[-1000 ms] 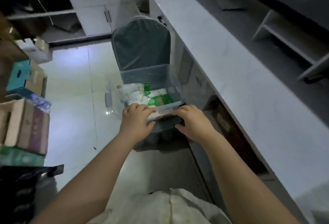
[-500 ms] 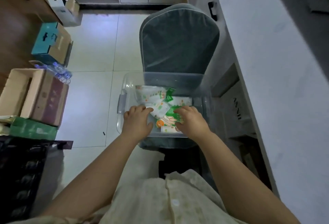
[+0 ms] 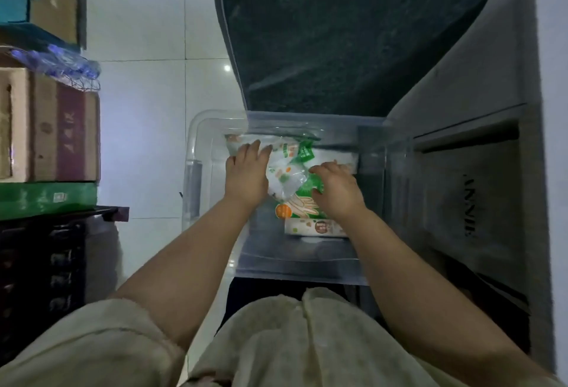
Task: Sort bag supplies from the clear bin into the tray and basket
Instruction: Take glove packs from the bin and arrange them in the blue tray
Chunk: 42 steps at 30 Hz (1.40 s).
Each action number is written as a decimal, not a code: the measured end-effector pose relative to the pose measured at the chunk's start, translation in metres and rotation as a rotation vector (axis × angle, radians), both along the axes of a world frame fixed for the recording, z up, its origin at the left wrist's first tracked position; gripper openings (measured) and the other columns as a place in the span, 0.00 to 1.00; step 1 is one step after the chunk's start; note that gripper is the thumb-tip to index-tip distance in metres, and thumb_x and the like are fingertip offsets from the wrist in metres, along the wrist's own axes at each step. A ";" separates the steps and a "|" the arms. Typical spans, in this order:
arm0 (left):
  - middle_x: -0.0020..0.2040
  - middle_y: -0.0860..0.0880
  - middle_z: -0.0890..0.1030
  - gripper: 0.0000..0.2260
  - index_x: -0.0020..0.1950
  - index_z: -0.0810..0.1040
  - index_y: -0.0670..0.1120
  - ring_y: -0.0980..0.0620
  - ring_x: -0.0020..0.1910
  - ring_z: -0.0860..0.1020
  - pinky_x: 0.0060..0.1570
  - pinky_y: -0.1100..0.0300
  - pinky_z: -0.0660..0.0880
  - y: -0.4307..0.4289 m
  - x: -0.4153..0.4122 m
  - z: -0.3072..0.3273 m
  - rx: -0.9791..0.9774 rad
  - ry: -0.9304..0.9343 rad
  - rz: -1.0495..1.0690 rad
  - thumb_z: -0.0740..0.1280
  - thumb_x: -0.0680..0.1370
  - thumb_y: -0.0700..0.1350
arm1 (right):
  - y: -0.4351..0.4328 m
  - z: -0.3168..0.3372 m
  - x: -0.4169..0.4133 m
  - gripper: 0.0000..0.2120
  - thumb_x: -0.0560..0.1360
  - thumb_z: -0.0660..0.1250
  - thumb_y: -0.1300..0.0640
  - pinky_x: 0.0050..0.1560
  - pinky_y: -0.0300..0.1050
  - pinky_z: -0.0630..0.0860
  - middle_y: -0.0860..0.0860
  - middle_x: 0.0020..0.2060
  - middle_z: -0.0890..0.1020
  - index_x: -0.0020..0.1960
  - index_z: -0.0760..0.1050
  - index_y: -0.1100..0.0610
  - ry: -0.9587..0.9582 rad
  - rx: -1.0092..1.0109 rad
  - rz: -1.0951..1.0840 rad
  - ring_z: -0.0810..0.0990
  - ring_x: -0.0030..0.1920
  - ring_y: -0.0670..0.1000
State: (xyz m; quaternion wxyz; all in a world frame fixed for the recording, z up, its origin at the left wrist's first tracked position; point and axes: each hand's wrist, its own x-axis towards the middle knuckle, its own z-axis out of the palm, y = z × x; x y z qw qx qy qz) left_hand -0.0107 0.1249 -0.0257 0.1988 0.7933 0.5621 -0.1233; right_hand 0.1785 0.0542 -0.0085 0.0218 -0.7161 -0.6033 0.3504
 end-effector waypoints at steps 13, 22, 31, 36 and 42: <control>0.60 0.40 0.70 0.23 0.66 0.68 0.43 0.40 0.61 0.67 0.66 0.40 0.60 0.026 0.013 -0.090 -0.014 0.221 -0.102 0.64 0.71 0.36 | 0.030 -0.074 -0.004 0.21 0.72 0.67 0.63 0.66 0.57 0.66 0.57 0.62 0.77 0.64 0.74 0.57 -0.002 -0.070 -0.012 0.72 0.62 0.59; 0.55 0.47 0.80 0.21 0.60 0.76 0.49 0.44 0.59 0.72 0.64 0.46 0.50 0.016 -0.020 -0.074 -0.082 0.009 -0.235 0.65 0.68 0.35 | 0.013 -0.057 0.006 0.16 0.69 0.67 0.69 0.58 0.56 0.73 0.59 0.53 0.80 0.56 0.78 0.62 -0.008 0.146 -0.152 0.75 0.56 0.61; 0.59 0.46 0.76 0.26 0.65 0.72 0.49 0.42 0.61 0.70 0.66 0.45 0.57 0.033 0.016 -0.110 -0.146 0.046 -0.473 0.65 0.68 0.35 | 0.005 -0.083 0.006 0.15 0.70 0.65 0.71 0.58 0.53 0.73 0.59 0.52 0.80 0.55 0.78 0.62 -0.037 0.161 -0.287 0.75 0.56 0.60; 0.73 0.44 0.64 0.35 0.74 0.62 0.49 0.43 0.72 0.60 0.71 0.44 0.49 0.047 0.027 -0.159 -0.162 0.006 -0.454 0.71 0.70 0.48 | 0.002 -0.110 0.003 0.17 0.69 0.66 0.71 0.56 0.53 0.75 0.59 0.54 0.80 0.56 0.78 0.62 -0.016 0.112 -0.294 0.75 0.56 0.61; 0.64 0.43 0.72 0.30 0.68 0.68 0.45 0.42 0.62 0.66 0.66 0.44 0.56 0.043 0.031 -0.156 -0.059 0.128 -0.477 0.73 0.69 0.49 | -0.001 -0.109 0.005 0.16 0.69 0.65 0.71 0.55 0.53 0.74 0.60 0.53 0.80 0.55 0.78 0.62 -0.010 0.123 -0.259 0.75 0.55 0.61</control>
